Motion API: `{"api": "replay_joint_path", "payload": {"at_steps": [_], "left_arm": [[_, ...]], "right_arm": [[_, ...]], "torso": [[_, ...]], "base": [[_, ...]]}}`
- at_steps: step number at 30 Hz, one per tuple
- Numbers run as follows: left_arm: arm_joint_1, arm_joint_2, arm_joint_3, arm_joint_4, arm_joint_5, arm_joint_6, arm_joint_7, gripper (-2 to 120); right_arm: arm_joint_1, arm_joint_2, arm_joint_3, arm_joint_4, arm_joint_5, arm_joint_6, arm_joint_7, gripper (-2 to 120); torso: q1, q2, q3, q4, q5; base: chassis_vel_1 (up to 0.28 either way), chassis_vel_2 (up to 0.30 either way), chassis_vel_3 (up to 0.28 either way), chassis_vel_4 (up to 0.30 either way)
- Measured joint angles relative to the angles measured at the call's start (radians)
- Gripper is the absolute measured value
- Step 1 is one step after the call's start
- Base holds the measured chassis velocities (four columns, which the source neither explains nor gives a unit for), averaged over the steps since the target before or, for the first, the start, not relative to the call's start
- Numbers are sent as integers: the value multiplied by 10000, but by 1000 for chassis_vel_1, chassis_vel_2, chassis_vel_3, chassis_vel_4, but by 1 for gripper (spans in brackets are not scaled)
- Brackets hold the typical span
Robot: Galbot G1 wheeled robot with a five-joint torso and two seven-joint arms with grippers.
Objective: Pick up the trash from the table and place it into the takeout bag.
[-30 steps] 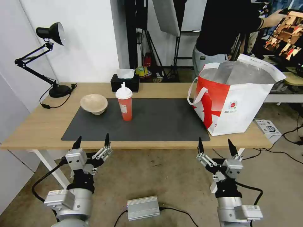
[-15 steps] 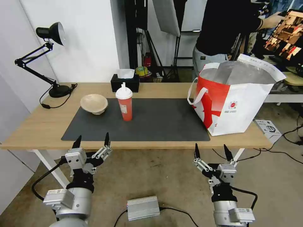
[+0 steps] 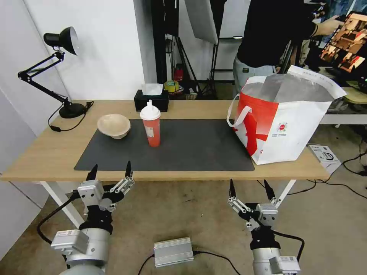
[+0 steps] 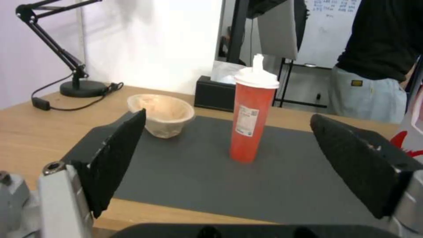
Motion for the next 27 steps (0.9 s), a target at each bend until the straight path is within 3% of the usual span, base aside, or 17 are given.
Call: {"api": "replay_joint_path", "payload": {"at_steps": [19,27], "left_arm": [[258,-159,-176,0,26,15,-26,100],[277,-195,-126,0,31,18,-27,100]], "right_arm": [[-356,-166,-295,737,57,85,-603,100],[129,-620,-304,1121,1540,336,-1958,100]], "torso": [[0,0,0,0,0],[0,0,0,0,1]], "base": [[0,0,0,0],[0,0,0,0]]}}
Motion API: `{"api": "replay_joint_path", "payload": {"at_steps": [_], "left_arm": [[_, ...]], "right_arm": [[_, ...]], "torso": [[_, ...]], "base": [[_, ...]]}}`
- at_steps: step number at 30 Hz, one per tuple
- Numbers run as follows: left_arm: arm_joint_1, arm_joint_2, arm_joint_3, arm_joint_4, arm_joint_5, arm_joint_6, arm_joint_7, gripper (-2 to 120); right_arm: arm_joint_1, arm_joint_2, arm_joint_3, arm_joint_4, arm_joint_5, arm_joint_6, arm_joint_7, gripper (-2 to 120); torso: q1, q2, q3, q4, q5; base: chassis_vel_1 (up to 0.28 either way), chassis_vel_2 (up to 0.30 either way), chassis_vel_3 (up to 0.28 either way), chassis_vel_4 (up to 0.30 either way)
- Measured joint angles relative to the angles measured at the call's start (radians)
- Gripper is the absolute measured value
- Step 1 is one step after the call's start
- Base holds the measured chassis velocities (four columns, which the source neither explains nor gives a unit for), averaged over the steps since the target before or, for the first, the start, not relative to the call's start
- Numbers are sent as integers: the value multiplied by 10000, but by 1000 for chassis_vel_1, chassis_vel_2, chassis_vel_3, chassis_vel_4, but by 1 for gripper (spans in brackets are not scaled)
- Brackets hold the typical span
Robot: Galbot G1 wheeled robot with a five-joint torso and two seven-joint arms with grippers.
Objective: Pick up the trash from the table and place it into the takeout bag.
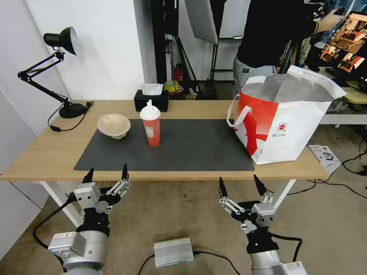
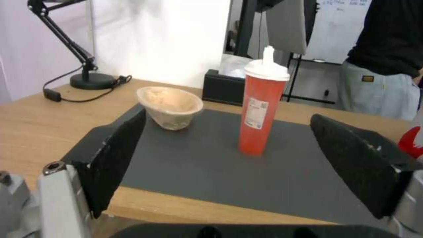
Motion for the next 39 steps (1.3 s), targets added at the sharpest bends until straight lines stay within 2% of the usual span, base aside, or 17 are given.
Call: {"api": "replay_joint_path", "payload": {"at_steps": [8,11,18,20,28,39], "left_arm": [[-56,69,-60,0,-3,6,-1,100],[-89,70,-70,0,-6,11,-5,100],[-128,83,-99,0,-46,14,-4,100],[-204,95,-210,-1,-151,19,-4,100],[-269,87,-255,131,-164,-20,-57,100],[-454,4,-220,388,-109,-46,-118,100]], "right_arm": [[667,-708,-18,121,1163,-209,-989,100],[1669,-1522,32,67,2059,-649,-1617,100],[3109,-2340,18,-110,3222,-1348,-2018,100],[3921,-2583,-22,-173,3862,-1895,-2105,100],[5710,-3058,-676,-709,4837,-3075,-1705,100],[7840,-2894,-1945,-1676,5021,-4588,-474,100]], "torso": [[-1,-1,0,-1,0],[-1,0,1,0,-1],[-1,-1,2,0,1],[0,-1,1,1,0],[0,-3,1,-1,-1],[0,-2,1,0,-1]], "base": [[0,0,0,0],[0,0,0,0],[0,0,0,0],[0,0,0,0],[0,0,0,0],[0,0,0,0]]}}
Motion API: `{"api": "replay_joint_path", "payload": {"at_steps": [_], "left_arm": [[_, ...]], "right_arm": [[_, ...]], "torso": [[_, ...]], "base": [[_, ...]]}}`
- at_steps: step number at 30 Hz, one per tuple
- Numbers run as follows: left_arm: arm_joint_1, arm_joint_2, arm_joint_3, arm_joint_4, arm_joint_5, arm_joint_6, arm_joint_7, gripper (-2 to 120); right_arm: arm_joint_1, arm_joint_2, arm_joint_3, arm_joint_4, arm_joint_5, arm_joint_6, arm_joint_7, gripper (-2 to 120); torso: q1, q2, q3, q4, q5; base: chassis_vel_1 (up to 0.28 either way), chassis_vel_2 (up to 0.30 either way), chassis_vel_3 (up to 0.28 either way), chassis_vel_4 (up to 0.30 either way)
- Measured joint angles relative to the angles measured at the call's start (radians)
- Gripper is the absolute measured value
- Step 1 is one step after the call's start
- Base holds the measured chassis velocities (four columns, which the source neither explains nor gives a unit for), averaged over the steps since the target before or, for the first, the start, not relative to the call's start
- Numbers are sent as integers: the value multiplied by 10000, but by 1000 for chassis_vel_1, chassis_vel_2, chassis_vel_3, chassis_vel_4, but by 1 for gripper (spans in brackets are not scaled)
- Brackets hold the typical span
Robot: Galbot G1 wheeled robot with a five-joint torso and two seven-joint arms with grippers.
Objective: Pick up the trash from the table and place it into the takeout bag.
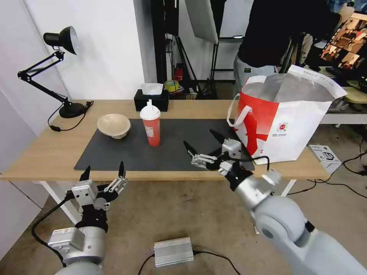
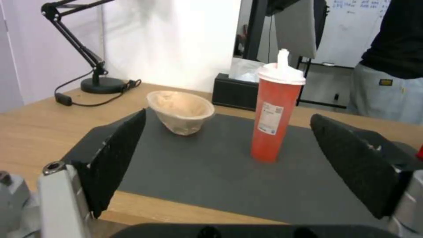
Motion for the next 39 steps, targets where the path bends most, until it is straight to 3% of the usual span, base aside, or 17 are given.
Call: {"api": "replay_joint_path", "payload": {"at_steps": [16,39], "left_arm": [[-159,-25,142,182,-26,-31,-85,100],[-222,-107,317,323,-59,-32,-111,100]], "right_arm": [[1272,258,-611,-1565,868,-1285,185,100],[3528,781,-2226,-3510,1307,-1609,145,100]], "torso": [[0,1,0,0,1],[0,2,-1,0,0]], "base": [[0,0,0,0],[0,0,0,0]]}}
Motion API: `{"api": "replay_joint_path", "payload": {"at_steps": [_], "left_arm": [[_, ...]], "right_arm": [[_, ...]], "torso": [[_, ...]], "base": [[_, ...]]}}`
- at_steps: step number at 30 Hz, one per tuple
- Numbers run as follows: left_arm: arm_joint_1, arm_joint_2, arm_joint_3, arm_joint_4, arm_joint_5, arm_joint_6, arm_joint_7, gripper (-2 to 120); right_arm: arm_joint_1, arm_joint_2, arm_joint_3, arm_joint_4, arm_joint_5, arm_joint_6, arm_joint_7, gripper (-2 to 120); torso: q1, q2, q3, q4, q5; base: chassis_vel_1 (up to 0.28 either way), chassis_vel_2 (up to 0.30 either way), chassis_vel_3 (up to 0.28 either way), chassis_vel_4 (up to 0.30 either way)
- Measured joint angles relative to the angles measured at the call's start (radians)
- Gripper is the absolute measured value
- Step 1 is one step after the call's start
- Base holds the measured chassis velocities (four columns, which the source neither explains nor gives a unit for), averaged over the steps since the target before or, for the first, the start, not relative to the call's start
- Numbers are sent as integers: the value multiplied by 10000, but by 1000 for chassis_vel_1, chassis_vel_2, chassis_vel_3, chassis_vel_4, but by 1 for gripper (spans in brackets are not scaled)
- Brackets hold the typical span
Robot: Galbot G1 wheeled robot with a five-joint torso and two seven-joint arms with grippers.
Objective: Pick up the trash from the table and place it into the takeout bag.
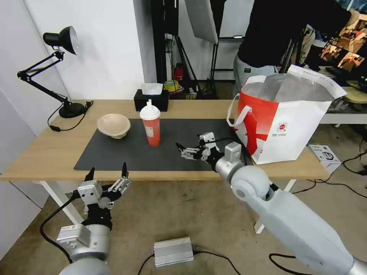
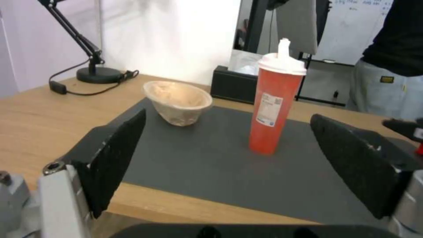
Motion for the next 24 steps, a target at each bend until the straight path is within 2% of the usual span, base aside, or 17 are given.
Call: {"api": "replay_joint_path", "payload": {"at_steps": [10,24], "left_arm": [[20,-7,-19,11,26,0,0,100],[-23,-82,21,15,197,-90,5,100]], "right_arm": [[897,754,-479,-1088,29,36,-83,100],[1417,1901,-711,-2630,-404,51,-211,100]], "torso": [[-1,0,0,-1,-1],[0,0,0,1,-1]], "base": [[0,0,0,0],[0,0,0,0]]}}
